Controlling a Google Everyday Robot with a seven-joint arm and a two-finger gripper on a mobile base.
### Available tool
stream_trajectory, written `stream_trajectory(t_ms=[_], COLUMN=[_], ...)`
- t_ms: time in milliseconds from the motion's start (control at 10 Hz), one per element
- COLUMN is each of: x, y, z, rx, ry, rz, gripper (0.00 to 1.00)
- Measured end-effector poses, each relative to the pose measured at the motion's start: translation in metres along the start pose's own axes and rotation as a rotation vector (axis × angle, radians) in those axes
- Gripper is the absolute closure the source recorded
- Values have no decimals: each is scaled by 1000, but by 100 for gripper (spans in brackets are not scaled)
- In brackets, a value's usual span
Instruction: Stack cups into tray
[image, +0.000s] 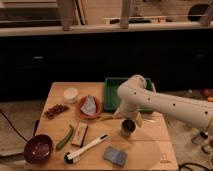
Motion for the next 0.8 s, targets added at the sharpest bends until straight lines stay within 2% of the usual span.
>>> stream_trajectory(t_ms=[100,500,700,800], x=[1,2,0,-2], y=[3,8,9,9], z=[6,26,30,31], rx=[-8,7,9,10], ry=[-2,-9,-12,-14], rz=[7,23,22,19], gripper=[20,20,20,23])
